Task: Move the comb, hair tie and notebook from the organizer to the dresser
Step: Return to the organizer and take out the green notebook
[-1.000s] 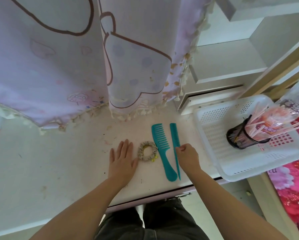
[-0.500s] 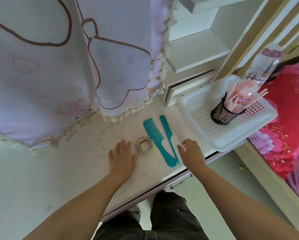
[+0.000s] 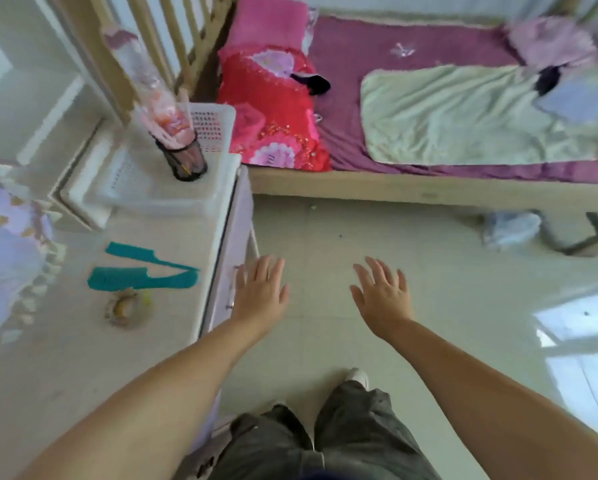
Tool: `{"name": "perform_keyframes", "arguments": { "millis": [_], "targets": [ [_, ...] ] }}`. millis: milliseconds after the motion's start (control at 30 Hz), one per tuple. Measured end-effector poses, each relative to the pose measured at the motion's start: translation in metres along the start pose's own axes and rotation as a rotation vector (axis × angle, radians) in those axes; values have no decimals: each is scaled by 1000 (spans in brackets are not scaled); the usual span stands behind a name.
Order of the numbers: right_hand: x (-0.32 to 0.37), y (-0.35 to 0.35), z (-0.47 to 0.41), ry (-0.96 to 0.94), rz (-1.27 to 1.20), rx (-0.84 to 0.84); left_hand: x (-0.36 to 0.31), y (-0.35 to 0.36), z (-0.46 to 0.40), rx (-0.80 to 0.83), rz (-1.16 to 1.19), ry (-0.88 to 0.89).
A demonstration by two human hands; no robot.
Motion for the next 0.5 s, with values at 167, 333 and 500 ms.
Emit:
{"name": "perform_keyframes", "arguments": {
  "millis": [167,333,500],
  "targets": [
    [-130,10,95,373,-96,-17,-139,24,-12,93,-55,326],
    [-263,27,230,716,-179,-20,-316,70,9,169,-104,614],
    [-392,43,370,976,-216,-42,-497,130,71,247,-158,830]
  ]
}}
Point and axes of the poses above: each hand's wrist, its own z-axis away from the middle knuckle, its own y-axis out of the palm, x = y × z, the point moved 6 cm from there along -z, towards the middle knuckle, and after that the axes turned 1 degree about y, right-handed, at the moved point
